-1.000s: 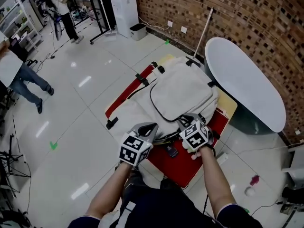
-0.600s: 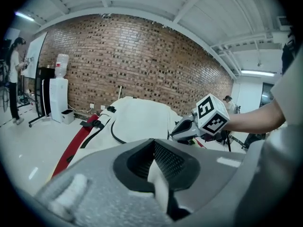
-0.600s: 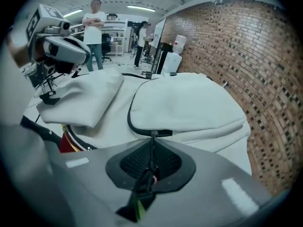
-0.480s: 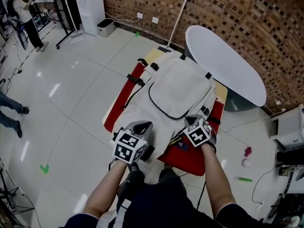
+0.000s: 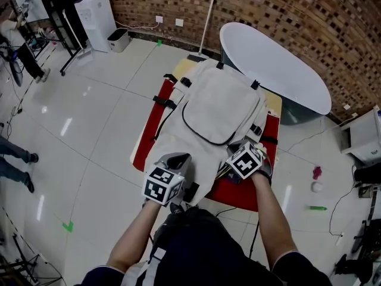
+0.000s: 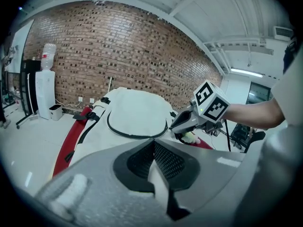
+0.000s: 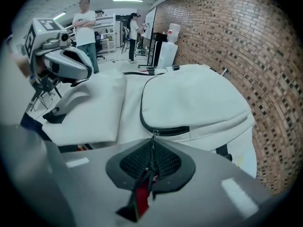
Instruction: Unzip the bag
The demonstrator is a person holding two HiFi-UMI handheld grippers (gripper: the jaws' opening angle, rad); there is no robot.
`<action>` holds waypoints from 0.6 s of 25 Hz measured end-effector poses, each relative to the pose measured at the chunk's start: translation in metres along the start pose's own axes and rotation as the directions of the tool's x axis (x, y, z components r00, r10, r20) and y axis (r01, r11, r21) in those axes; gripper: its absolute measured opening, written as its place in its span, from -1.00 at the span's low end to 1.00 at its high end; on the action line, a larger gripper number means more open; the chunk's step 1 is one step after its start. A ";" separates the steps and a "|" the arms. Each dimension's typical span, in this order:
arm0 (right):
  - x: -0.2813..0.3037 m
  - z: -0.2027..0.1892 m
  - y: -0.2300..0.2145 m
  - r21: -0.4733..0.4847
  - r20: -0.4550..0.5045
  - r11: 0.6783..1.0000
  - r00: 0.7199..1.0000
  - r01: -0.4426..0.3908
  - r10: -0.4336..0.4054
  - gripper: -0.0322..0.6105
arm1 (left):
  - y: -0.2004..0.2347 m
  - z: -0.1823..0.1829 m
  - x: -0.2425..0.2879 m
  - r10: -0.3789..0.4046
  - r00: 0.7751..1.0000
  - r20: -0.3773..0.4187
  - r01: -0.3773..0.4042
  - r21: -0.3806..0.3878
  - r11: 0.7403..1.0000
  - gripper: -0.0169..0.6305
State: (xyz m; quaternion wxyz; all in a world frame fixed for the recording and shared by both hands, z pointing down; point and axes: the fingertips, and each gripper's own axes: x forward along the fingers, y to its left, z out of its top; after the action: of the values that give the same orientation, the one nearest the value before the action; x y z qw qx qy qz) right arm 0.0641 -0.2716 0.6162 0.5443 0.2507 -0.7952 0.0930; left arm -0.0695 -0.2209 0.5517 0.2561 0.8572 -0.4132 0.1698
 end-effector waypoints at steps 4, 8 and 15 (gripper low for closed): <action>0.005 0.007 0.013 -0.026 -0.017 0.995 0.995 -0.099 0.099 -0.84 | 0.002 -0.004 0.003 0.003 1.000 -0.020 -0.003 0.009 1.000 -0.95; 0.007 0.017 0.023 0.008 -0.033 0.993 0.992 -0.122 0.122 -0.83 | 0.002 -0.007 -0.004 -0.034 0.999 -0.036 0.035 0.022 0.999 -0.95; 0.014 0.031 0.019 0.106 -0.118 0.994 0.992 -0.028 0.041 -0.83 | 0.033 -0.004 -0.017 -0.135 0.990 -0.027 0.137 0.083 0.987 -0.95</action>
State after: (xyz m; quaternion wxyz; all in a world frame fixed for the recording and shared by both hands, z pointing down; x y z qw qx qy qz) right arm 0.0247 -0.2726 0.6194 0.5756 0.2590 -0.7592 0.1588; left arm -0.1065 -0.2256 0.5561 0.2349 0.8917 -0.3433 0.1784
